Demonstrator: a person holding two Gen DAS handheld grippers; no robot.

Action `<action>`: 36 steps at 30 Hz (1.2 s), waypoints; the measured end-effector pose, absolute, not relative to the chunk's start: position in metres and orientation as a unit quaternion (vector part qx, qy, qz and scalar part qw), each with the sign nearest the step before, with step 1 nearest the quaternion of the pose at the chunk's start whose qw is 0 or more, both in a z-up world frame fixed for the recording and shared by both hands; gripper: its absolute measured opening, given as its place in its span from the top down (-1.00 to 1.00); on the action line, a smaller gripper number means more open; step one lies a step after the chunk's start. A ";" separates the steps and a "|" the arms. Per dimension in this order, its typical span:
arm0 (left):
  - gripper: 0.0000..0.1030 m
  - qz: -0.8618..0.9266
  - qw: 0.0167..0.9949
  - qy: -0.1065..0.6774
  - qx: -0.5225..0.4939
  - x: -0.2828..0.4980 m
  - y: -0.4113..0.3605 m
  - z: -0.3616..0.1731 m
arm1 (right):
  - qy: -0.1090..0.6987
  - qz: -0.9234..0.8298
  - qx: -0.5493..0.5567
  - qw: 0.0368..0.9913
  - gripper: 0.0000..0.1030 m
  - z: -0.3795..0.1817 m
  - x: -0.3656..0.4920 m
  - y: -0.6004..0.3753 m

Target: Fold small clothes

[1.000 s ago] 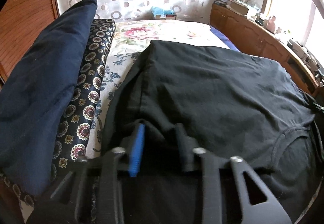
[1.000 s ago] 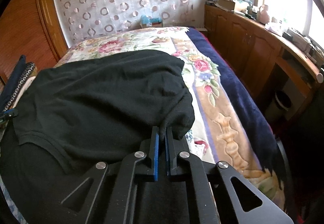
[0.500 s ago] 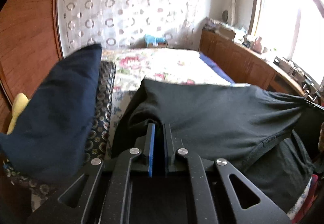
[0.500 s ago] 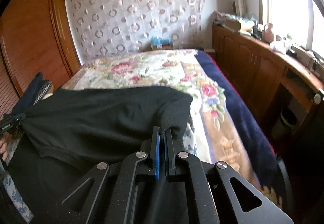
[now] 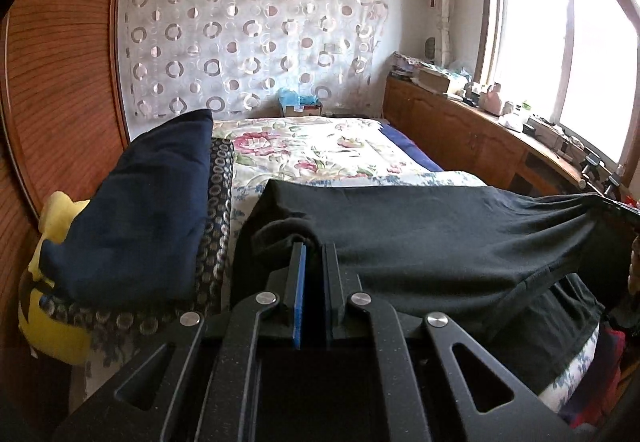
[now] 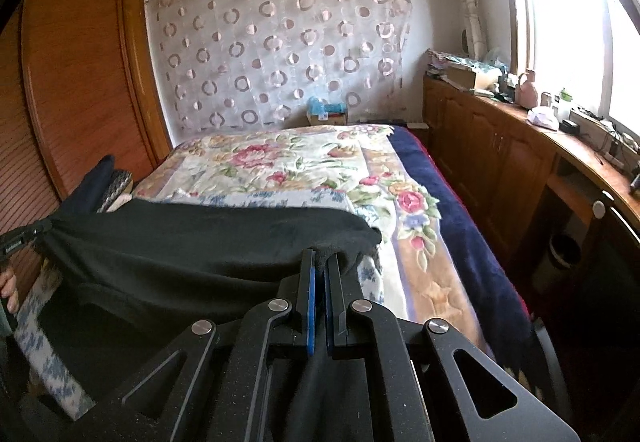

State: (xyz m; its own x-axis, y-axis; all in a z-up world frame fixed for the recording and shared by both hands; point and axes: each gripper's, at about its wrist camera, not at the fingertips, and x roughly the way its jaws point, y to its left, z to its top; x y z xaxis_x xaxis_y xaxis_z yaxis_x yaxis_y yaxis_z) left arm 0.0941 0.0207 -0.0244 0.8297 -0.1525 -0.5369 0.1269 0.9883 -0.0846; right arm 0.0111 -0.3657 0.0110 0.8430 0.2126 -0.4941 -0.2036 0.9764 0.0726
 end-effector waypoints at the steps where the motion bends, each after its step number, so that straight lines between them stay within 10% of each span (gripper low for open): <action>1: 0.84 -0.073 0.957 0.281 -0.026 0.089 0.023 -0.025 | 0.260 0.110 0.008 0.959 0.94 0.012 0.006 -0.367; 28: 0.65 -0.058 0.933 0.353 -0.022 0.047 0.030 -0.083 | 0.340 0.089 -0.035 0.936 0.94 -0.012 -0.010 -0.354; 36: 0.15 -0.052 0.935 0.349 -0.027 0.030 0.042 -0.080 | 0.338 0.064 -0.048 0.938 0.18 0.013 -0.006 -0.356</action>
State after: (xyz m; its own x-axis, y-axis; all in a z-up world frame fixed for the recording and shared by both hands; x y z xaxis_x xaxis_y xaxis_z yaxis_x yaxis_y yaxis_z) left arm 0.0302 0.0416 -0.0803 0.7515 -0.1170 -0.6493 0.0787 0.9930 -0.0879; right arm -0.0055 -0.3557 0.0132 0.7627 0.0883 -0.6406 -0.1530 0.9872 -0.0460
